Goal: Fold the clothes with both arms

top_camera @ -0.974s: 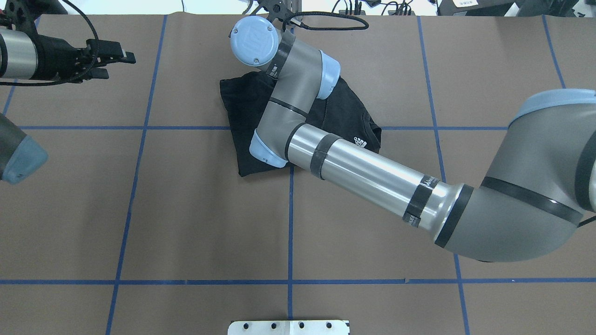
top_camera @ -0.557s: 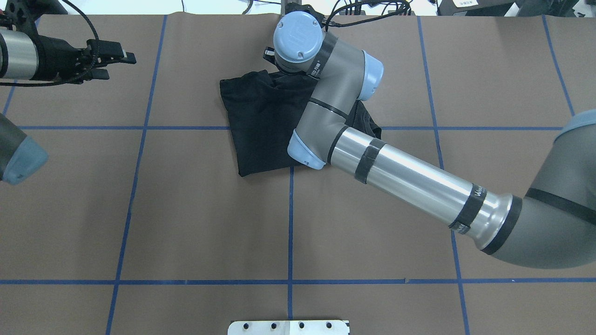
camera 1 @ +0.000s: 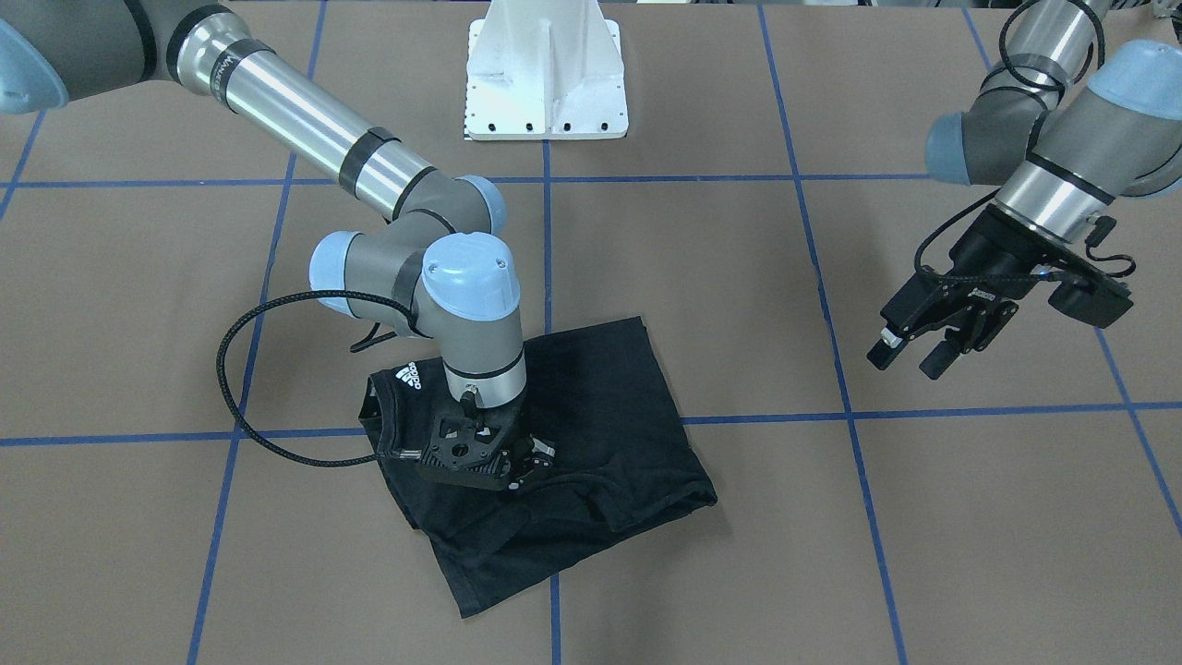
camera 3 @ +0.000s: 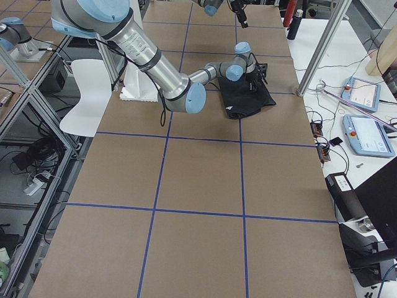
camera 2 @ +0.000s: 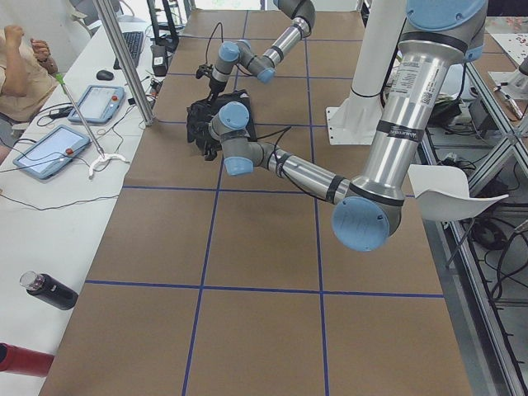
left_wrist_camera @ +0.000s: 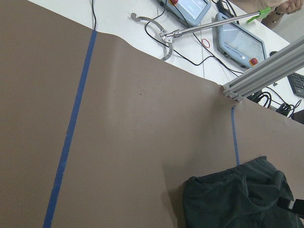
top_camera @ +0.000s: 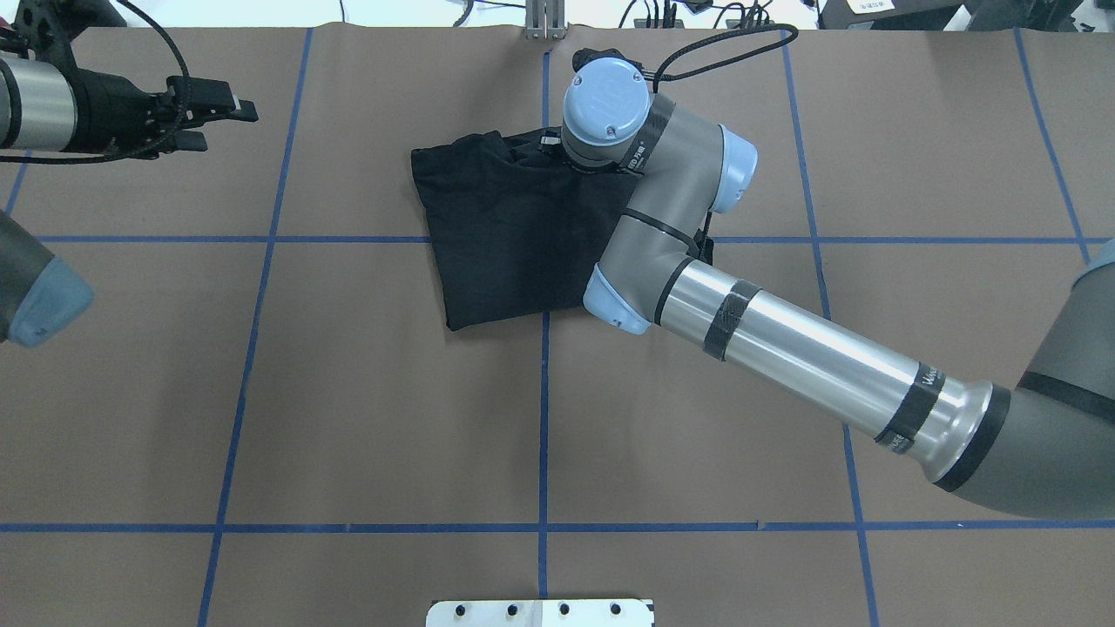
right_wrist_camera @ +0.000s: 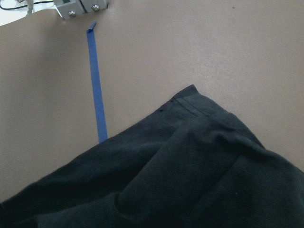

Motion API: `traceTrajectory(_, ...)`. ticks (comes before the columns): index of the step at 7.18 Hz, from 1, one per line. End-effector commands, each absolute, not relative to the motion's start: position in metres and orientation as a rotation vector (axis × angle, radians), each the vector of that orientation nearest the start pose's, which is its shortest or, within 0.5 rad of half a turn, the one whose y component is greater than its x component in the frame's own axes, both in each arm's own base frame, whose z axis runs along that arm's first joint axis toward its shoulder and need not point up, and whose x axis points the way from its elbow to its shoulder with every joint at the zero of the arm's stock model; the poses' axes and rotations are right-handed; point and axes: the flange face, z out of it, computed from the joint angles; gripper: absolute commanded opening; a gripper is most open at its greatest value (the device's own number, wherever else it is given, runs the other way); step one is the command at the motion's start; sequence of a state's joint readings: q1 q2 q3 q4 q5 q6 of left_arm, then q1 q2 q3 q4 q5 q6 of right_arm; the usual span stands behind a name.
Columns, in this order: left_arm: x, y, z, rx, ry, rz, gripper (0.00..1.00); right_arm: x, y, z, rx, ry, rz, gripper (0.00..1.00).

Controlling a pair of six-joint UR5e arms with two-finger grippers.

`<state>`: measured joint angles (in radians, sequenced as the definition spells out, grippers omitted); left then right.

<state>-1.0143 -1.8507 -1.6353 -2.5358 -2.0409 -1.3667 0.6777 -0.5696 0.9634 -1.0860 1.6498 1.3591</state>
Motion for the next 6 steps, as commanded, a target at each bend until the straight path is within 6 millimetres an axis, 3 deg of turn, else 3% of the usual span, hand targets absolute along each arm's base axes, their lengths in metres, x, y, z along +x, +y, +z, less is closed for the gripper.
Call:
traceTrajectory(1, 0.24, -0.554, 0.363, 0.412, 1.288, -0.377, 1.0, -0.628, -0.668, 0.22, 0.362, -0.887, 0.524, 0.0)
traceTrajectory(3, 0.239, -0.553, 0.363, 0.412, 1.288, -0.377, 1.0, -0.627, -0.681, 0.221, 0.415, -0.882, 0.577, 0.0)
traceTrajectory(6, 0.239, -0.553, 0.364, 0.411, 1.287, -0.378, 1.0, -0.568, -0.723, 0.209, 0.375, -0.922, 0.551, 0.0)
